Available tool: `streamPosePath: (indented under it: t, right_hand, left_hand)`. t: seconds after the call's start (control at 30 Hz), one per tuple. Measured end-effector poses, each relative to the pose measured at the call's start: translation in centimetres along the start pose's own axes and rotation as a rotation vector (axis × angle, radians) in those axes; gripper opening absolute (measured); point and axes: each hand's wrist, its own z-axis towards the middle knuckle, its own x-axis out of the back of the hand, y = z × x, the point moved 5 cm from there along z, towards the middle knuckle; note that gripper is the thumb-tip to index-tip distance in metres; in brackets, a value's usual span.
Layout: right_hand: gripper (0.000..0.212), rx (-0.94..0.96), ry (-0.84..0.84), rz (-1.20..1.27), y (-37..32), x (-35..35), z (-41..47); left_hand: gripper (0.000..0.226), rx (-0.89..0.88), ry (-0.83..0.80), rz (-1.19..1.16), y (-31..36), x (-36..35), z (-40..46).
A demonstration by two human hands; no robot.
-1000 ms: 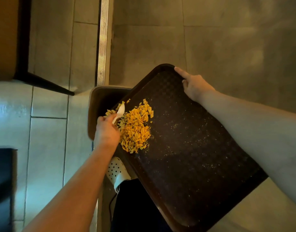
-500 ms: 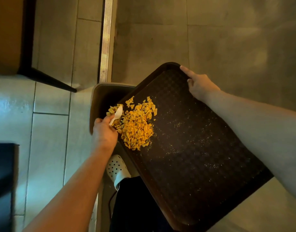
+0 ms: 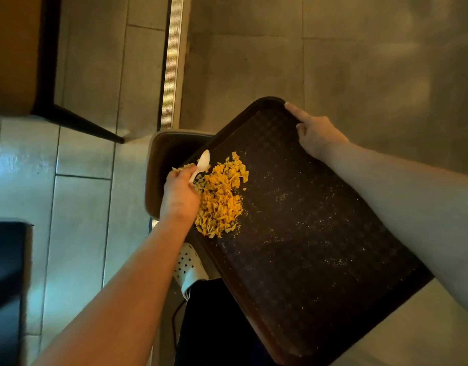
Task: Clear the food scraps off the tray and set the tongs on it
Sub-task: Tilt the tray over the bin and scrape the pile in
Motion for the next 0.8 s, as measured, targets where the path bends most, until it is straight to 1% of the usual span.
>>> streamPosePath:
  t: [0.1,0.2,0.3,0.4,0.47,0.6,0.8]
  right_hand:
    - [0.052,-0.005,0.0,0.014,0.2,0.0,0.1]
    - [0.051,-0.01,-0.002,0.026,0.4,0.1,0.3]
    - [0.051,-0.015,-0.004,0.039,0.5,0.2,0.4]
    - [0.051,-0.012,-0.001,0.046,0.6,0.2,0.4]
    - [0.051,-0.014,-0.002,0.055,0.7,0.1,0.5]
    - [0.052,-0.02,-0.012,0.046,0.6,0.0,0.4]
    - [0.052,-0.015,-0.007,0.051,0.8,0.0,0.7]
  left_hand:
    - [0.048,0.052,0.035,0.064,-1.7,0.8,-0.8]
    - [0.048,0.092,0.043,0.053,-2.9,1.3,-1.7]
    - [0.049,0.027,0.054,0.028,-2.1,1.2,-2.1]
    - [0.053,-0.051,0.019,0.065,-1.0,0.4,-2.2]
    - [0.053,-0.032,0.013,0.083,-1.0,0.2,-2.0]
    - [0.051,0.053,0.052,0.058,-2.5,1.1,-1.9]
    - [0.049,-0.025,0.071,0.039,-3.1,1.6,-2.9]
